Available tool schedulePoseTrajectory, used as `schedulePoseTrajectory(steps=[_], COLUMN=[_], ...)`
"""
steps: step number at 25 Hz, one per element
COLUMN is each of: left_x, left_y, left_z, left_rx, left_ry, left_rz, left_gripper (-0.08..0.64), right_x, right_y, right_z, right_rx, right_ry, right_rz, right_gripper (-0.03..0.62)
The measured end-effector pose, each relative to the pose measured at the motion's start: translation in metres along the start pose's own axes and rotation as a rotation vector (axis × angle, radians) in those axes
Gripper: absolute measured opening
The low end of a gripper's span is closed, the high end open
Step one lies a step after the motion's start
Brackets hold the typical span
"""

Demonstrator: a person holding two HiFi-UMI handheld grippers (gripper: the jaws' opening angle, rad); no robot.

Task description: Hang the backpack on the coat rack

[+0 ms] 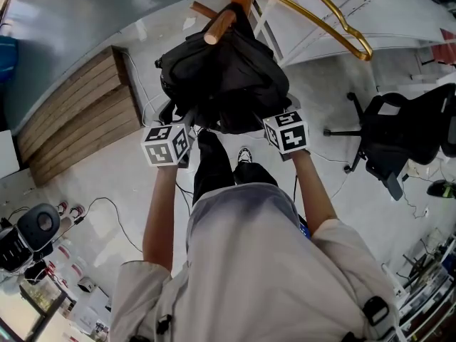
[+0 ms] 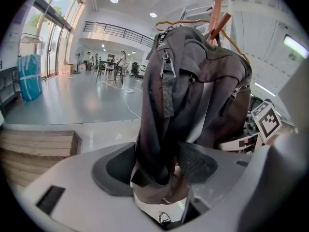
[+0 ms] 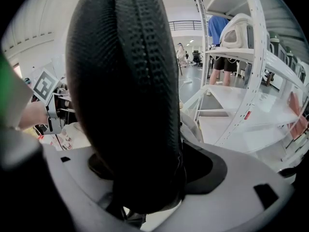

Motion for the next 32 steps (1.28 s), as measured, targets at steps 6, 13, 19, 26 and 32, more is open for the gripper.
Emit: schedulePoseTrajectory(steps=[6, 13, 19, 26, 32], left_x=[-0.006, -0.016, -0.014, -0.021, -0.027], left_y=[-0.003, 0.0, -0.002, -0.012, -0.027], left_z=[0.008, 0.019, 0.03, 0.044, 0.053], left_rx=[0.001, 0.024, 0.033, 0.008, -0.039], left_ry=[-0.012, -0.009, -0.039, -0.064, -0.053], left_rz=[0.021, 0.039, 0.055, 0.093, 0.088], left_gripper=[0.255, 0.253, 0.253, 0.229, 0.201], right_x=[0.002, 0.0, 0.003, 0.004, 0.004], right_y=[-0.001, 0.006, 0.012, 0.022, 0.032], right_z=[0.01, 0.019, 0.029, 0.042, 0.052], right_rx=[-0.007, 0.005, 0.012, 0.037, 0.074], right_ry=[-0.02, -0.029, -0.043, -0.066, -0.079], right_rz=[-0.006, -0.026, -0.008, 0.006, 0.015], right_gripper=[0.339, 0.339, 0.339, 0.337, 0.334])
Point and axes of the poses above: the fingertips, and each gripper's own axes: z backward along the fingers, y to its left, x out of its top, the point moved 1 cm from there along z, backward along the fingers, and after that the axes turned 12 degrees about z, right-handed, at the moved point
